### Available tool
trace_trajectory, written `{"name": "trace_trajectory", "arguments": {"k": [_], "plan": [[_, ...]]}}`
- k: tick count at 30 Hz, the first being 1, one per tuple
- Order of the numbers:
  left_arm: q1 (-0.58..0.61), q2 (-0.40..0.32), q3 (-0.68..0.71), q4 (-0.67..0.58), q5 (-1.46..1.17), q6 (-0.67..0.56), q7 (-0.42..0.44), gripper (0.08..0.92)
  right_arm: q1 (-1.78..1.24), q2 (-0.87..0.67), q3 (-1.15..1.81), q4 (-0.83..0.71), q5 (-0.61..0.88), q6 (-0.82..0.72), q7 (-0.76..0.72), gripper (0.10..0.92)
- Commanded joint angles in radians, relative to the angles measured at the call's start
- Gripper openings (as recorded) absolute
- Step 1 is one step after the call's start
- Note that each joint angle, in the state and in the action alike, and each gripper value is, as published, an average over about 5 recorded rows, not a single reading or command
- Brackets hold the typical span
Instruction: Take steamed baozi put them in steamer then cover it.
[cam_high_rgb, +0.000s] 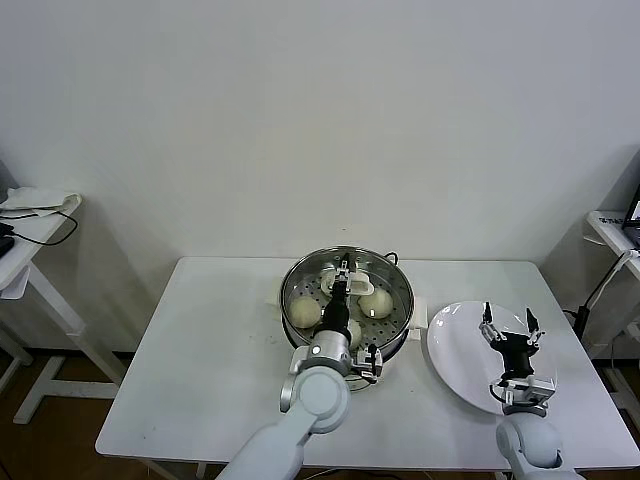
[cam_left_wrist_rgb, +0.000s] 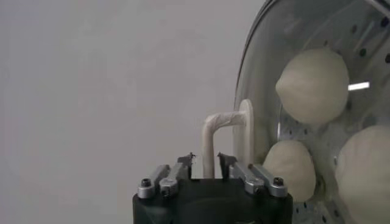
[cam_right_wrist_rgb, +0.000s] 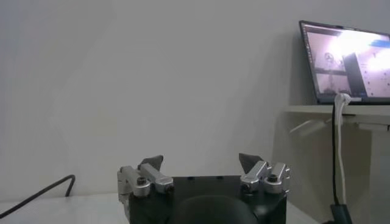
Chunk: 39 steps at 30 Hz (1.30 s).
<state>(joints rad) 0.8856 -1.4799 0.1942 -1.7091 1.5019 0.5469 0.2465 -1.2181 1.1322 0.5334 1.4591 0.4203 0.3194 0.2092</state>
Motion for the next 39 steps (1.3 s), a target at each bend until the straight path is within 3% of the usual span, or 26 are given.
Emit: {"name": "trace_trajectory", "arguments": {"k": [1,9,16,21,24,27,31,33,39], "plan": [[0.024,0.031,0.010,-0.087,-0.021,0.012,0.017,0.519,0.004,0.002,-0.004,0.003,-0.001,-0.001,-0.001,0.823],[0.081,0.094,0.004,-0.199,-0.044,0.019,0.031,0.531,0.013,0.006,-0.009,0.012,-0.004,-0.004,0.002,0.823],[0.164,0.162,-0.012,-0.349,-0.080,0.022,0.039,0.707,0.012,0.008,-0.011,0.019,-0.005,-0.006,0.003,0.823],[0.246,0.255,-0.077,-0.514,-0.180,0.012,0.030,0.808,0.007,0.005,-0.009,0.028,-0.003,-0.006,0.003,0.823],[0.307,0.303,-0.167,-0.609,-0.306,-0.006,-0.019,0.821,0.002,0.000,-0.006,0.028,-0.004,-0.005,-0.003,0.823],[0.388,0.313,-0.308,-0.652,-0.488,-0.062,-0.148,0.822,-0.007,-0.007,-0.005,0.036,-0.006,-0.021,-0.008,0.823],[0.495,0.253,-0.532,-0.584,-0.872,-0.276,-0.400,0.823,-0.022,-0.017,-0.006,0.060,-0.005,-0.069,0.000,0.823],[0.534,0.222,-0.632,-0.509,-1.051,-0.409,-0.460,0.823,-0.031,-0.021,-0.006,0.073,0.003,-0.078,-0.001,0.823],[0.568,0.219,-0.780,-0.286,-1.466,-0.635,-0.377,0.823,-0.062,-0.034,0.007,0.111,0.063,-0.090,-0.052,0.823]]}}
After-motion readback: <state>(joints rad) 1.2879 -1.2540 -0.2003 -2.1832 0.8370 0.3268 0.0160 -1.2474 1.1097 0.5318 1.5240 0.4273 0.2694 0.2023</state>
